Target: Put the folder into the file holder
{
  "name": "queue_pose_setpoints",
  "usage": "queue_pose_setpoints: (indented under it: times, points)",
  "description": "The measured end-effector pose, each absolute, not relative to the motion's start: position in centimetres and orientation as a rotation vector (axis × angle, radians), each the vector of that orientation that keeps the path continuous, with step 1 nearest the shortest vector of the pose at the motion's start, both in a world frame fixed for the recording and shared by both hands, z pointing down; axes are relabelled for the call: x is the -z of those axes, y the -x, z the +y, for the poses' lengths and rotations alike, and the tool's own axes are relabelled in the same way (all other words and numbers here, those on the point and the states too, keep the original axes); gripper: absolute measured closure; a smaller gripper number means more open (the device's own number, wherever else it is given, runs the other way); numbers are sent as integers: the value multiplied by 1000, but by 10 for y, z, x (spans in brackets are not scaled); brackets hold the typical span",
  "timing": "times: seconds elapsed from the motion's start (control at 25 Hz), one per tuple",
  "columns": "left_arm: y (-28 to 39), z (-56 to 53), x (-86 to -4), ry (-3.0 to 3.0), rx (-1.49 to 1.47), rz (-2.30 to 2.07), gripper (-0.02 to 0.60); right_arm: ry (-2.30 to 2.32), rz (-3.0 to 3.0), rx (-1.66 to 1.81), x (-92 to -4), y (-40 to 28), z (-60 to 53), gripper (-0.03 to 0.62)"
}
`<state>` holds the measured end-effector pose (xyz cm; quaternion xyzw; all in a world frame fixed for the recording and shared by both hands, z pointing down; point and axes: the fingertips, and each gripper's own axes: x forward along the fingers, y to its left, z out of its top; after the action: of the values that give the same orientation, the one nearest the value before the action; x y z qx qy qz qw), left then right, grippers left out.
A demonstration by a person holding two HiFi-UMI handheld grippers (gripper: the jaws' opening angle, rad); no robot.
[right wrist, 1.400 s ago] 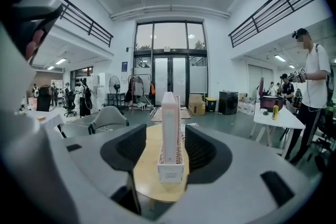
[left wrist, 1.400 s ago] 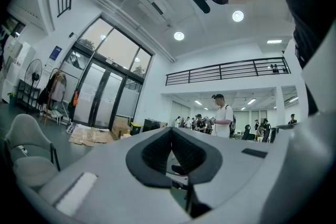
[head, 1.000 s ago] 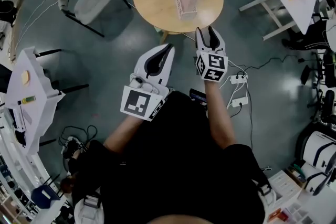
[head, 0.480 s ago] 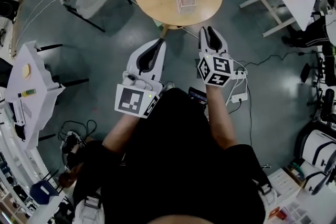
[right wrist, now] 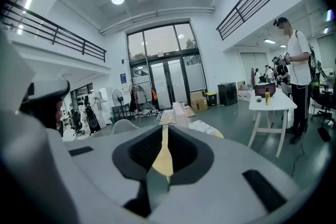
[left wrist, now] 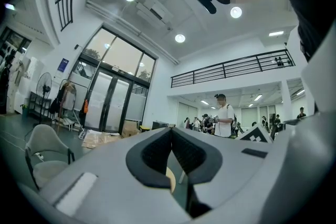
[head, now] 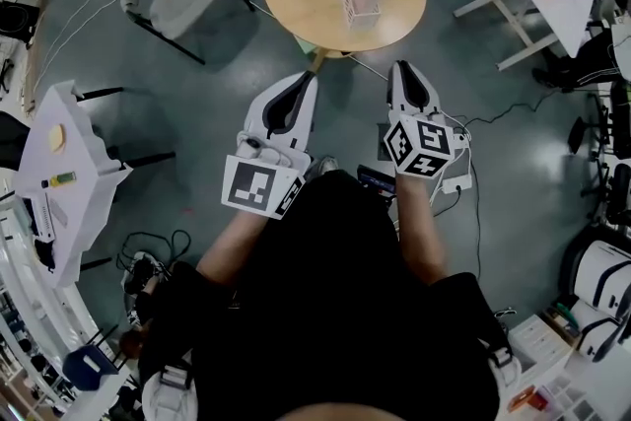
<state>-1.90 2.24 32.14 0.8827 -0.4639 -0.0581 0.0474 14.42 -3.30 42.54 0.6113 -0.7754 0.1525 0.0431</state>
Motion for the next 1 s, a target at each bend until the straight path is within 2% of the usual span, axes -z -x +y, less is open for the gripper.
queue_pose_setpoints:
  times: [0.48, 1.0]
  points:
    - [52, 31, -330, -2685, 174, -1367, 575, -1922, -2427, -419, -378, -103, 21, 588]
    - [54, 40, -342, -2689, 161, -1348, 577, -1960, -2442, -385, -364, -99, 54, 600]
